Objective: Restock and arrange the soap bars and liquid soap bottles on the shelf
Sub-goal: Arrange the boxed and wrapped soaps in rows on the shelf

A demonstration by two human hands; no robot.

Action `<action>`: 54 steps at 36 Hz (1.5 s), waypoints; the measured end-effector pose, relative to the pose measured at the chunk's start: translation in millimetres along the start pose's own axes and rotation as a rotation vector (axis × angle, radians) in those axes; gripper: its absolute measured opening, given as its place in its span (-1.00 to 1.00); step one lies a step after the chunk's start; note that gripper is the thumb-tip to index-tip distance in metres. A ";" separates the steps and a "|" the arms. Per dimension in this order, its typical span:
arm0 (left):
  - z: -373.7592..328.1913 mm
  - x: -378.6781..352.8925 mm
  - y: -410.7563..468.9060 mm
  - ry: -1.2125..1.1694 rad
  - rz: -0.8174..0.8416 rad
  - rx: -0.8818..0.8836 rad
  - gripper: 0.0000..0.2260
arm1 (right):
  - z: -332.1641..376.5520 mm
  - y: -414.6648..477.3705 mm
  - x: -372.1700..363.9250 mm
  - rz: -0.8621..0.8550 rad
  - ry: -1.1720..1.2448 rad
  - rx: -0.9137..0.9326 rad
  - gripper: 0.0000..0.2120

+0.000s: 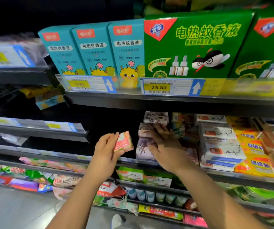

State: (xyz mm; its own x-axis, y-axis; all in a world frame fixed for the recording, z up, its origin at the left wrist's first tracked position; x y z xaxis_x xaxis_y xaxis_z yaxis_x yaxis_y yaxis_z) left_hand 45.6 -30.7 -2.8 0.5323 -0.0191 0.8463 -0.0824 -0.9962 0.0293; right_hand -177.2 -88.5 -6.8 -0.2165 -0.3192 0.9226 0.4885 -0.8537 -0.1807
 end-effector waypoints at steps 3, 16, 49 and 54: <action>7.5 -1.9 12.7 -0.021 0.054 0.025 -0.51 | -1.6 -0.3 -3.1 -0.031 -0.002 0.004 -0.20; 9.2 -2.8 29.5 -0.048 0.433 0.092 -0.82 | -2.2 -0.7 3.7 -0.062 0.073 0.002 -0.26; -74.6 -45.4 47.5 0.014 0.149 0.071 -0.51 | -99.0 -54.3 92.2 -0.061 -0.042 -0.275 -0.68; -68.6 -50.3 49.6 0.064 0.163 0.058 -0.48 | -103.9 -58.2 93.3 0.067 -0.022 -0.392 -0.69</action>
State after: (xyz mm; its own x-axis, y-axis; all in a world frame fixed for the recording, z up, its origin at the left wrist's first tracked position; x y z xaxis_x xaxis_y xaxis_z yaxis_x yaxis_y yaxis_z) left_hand -43.1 -73.3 -7.4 0.4609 -0.1770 0.8696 -0.1134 -0.9836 -0.1401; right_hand -313.6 -111.4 54.4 -0.1745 -0.3742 0.9108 0.1398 -0.9250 -0.3533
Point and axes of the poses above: each hand's wrist, its own y-axis towards the middle knuckle, its own x-axis out of the back of the hand, z = x × y, the point moved 4 cm from there along y, towards the middle knuckle, and after that the axes turned 11 degrees about z, right-handed, at the moved point
